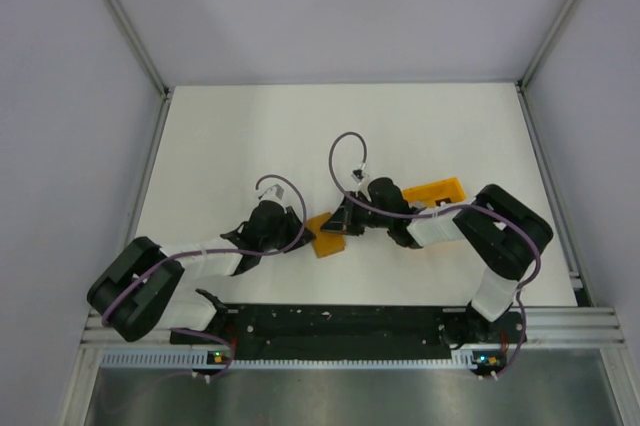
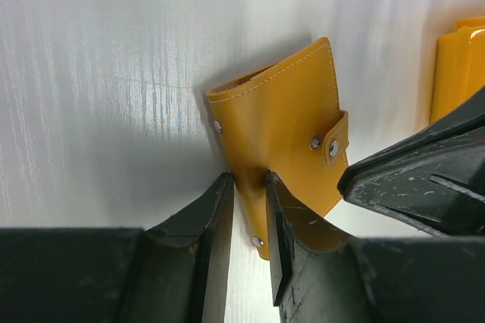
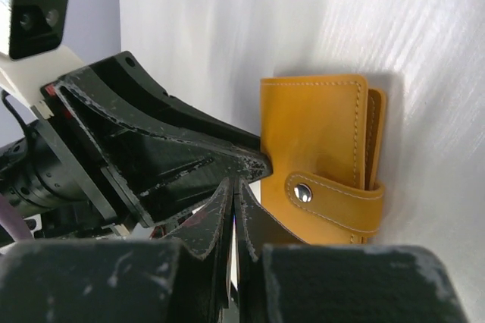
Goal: Put the credit cards into the card holder
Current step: Close the card holder at the center of the board.
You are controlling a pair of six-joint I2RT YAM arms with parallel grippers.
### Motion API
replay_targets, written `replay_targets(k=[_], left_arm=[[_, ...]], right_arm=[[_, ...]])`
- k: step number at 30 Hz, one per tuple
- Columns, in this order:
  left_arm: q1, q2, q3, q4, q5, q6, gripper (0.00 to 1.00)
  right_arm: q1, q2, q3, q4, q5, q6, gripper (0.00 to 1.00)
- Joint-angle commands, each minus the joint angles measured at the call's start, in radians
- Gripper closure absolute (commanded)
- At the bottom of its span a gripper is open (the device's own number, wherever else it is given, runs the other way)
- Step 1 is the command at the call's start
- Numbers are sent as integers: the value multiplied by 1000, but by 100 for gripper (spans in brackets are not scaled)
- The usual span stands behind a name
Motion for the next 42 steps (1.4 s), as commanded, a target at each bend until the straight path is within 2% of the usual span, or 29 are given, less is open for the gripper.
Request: replay_targets(k=[1, 9, 15, 21, 25, 32, 37, 42], left_arm=[[-1, -4, 14, -44, -1, 20, 72], [-1, -8, 11, -41, 5, 20, 72], [-1, -16, 5, -43, 8, 23, 72], [-1, -13, 6, -43, 7, 30, 72], [-1, -13, 6, -41, 10, 29, 72], [-1, -19, 8, -44, 16, 37, 73], [-2, -45, 6, -52, 14, 53, 72], [-2, -55, 17, -80, 2, 67, 72]], right_arm=[[-10, 33, -23, 101, -30, 34, 100], [-36, 174, 9, 187, -66, 72, 100], [-74, 307, -3, 323, -118, 155, 100], [-89, 372, 15, 222, -155, 194, 100], [-89, 338, 3, 41, -72, 126, 100], [-123, 445, 24, 39, -104, 119, 100], [-134, 524, 66, -43, -124, 89, 100], [-135, 510, 31, -144, -12, 48, 100]])
